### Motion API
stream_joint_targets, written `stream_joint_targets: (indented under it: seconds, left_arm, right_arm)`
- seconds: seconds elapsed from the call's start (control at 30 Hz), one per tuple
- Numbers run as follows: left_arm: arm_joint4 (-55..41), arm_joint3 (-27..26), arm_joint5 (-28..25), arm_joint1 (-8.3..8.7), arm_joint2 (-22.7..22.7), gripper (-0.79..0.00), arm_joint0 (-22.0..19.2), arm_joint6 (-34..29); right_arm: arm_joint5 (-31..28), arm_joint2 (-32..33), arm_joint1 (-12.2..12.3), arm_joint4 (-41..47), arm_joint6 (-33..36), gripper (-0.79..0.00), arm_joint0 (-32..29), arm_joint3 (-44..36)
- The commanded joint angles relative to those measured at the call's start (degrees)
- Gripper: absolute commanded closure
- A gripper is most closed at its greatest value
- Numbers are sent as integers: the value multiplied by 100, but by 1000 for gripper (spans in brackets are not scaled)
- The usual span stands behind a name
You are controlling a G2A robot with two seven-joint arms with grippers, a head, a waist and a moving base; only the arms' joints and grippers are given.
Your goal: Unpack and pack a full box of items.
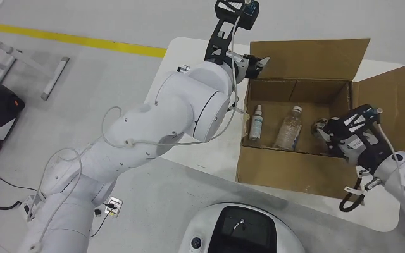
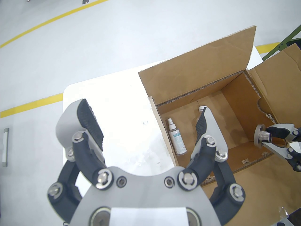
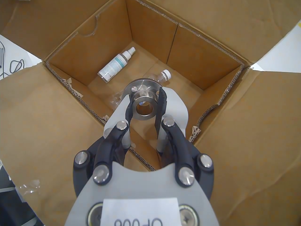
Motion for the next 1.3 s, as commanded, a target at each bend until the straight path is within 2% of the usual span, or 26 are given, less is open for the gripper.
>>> stream_joint_targets:
  seconds: [0.0, 0.27, 0.37, 0.47, 0.63, 0.87, 0.9, 0.93, 0.97, 1.07, 1.17, 1.27]
  left_arm:
    - [0, 0, 0, 0, 0, -785, 0, 0]
    - [0, 0, 0, 0, 0, -785, 0, 0]
    - [0, 0, 0, 0, 0, -785, 0, 0]
    - [0, 0, 0, 0, 0, -785, 0, 0]
    - [0, 0, 0, 0, 0, -785, 0, 0]
    - [0, 0, 0, 0, 0, -785, 0, 0]
    - [0, 0, 0, 0, 0, -785, 0, 0]
    - [0, 0, 0, 0, 0, -785, 0, 0]
    - [0, 0, 0, 0, 0, -785, 0, 0]
    - [0, 0, 0, 0, 0, -785, 0, 0]
    - [0, 0, 0, 0, 0, -785, 0, 0]
    - [0, 0, 0, 0, 0, -785, 0, 0]
  right_arm:
    - [151, -144, -45, -114, -89, 0, -25, 46]
    - [1144, -1217, -486, -263, -184, 0, 724, 530]
    - [1685, -1641, -705, -320, 94, 0, 1116, 986]
    - [1949, -2025, -931, -304, 323, 0, 1508, 1459]
    - [2135, -2542, -1277, -287, 509, 0, 1939, 2190]
    - [2177, -2854, -1615, -194, 585, 0, 2221, 2844]
    - [2149, -2876, -1649, -191, 612, -71, 2250, 2901]
    - [2119, -2885, -1680, -171, 634, -342, 2275, 2952]
    - [2121, -2886, -1709, -159, 647, -696, 2297, 2998]
    - [2078, -2867, -1770, -179, 641, -733, 2327, 3062]
    - [2034, -2797, -1799, -230, 641, -727, 2326, 3041]
    - [2038, -2648, -1787, -292, 614, -754, 2268, 2932]
